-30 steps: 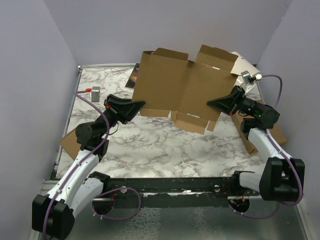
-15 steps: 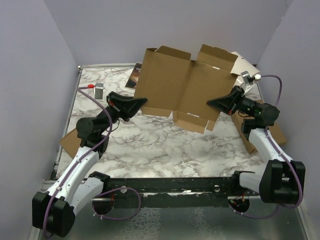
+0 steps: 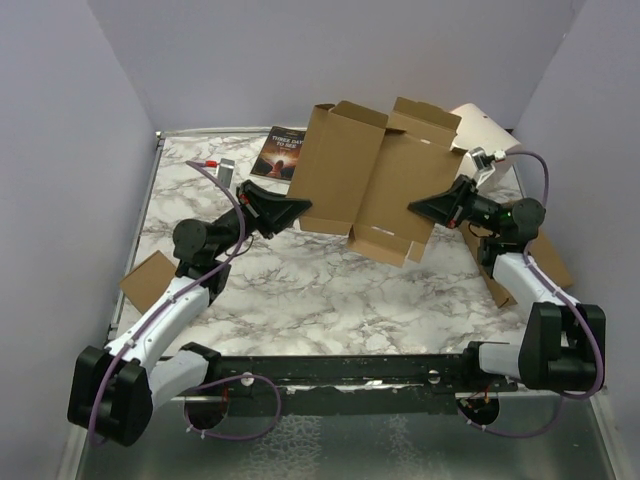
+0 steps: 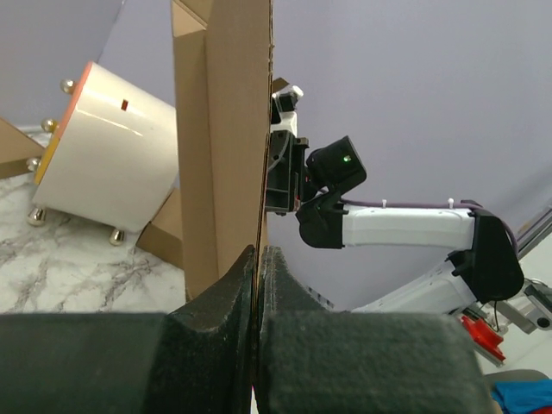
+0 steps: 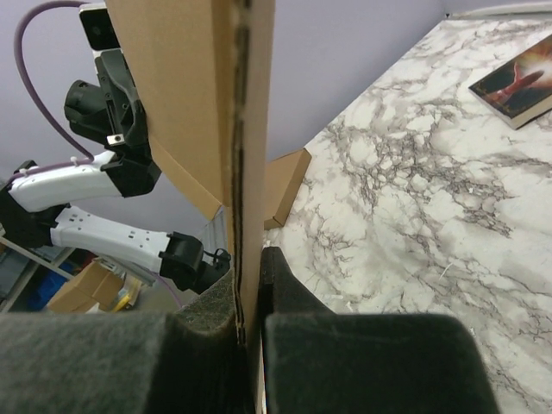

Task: Fold the paper box

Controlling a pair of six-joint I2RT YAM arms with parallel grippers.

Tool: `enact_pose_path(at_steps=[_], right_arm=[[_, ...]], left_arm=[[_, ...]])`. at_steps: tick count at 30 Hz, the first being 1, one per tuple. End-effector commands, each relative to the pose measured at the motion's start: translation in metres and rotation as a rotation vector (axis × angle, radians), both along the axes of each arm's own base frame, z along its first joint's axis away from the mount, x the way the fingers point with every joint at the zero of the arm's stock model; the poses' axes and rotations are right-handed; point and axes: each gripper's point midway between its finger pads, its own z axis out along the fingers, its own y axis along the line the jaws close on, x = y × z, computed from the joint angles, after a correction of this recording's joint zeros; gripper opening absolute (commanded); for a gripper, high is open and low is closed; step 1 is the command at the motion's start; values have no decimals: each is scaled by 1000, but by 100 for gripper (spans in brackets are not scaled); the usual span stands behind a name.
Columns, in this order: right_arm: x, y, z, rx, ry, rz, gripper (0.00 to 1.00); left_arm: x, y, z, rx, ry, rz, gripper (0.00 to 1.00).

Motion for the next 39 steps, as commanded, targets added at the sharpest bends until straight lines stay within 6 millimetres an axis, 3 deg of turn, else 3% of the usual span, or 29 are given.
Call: enact_pose_path(at_steps=[1, 10, 17, 22, 24, 27, 30, 39], right_arm=[[0, 11, -6, -1, -36, 14, 1], [6, 10, -32, -33, 0, -45, 3], [10, 7, -82, -133, 48, -62, 9], [4, 9, -99, -179, 34, 11, 31], [6, 8, -102, -212, 14, 39, 44], [20, 2, -98, -304, -87, 39, 55], [26, -6, -97, -388, -155, 24, 74], [19, -20, -61, -539, -478, -3, 95]], left_arm=[[-15, -20, -17, 43, 35, -114, 0], [-6, -22, -37, 100, 46, -94, 0], [17, -12, -72, 336, 23, 16, 0], [19, -4, -81, 505, -95, 51, 0], [21, 1, -82, 578, -148, 67, 0], [24, 12, -78, 674, -211, 114, 0], [24, 25, -73, 763, -280, 166, 0], [11, 50, -52, 896, -430, 243, 0]])
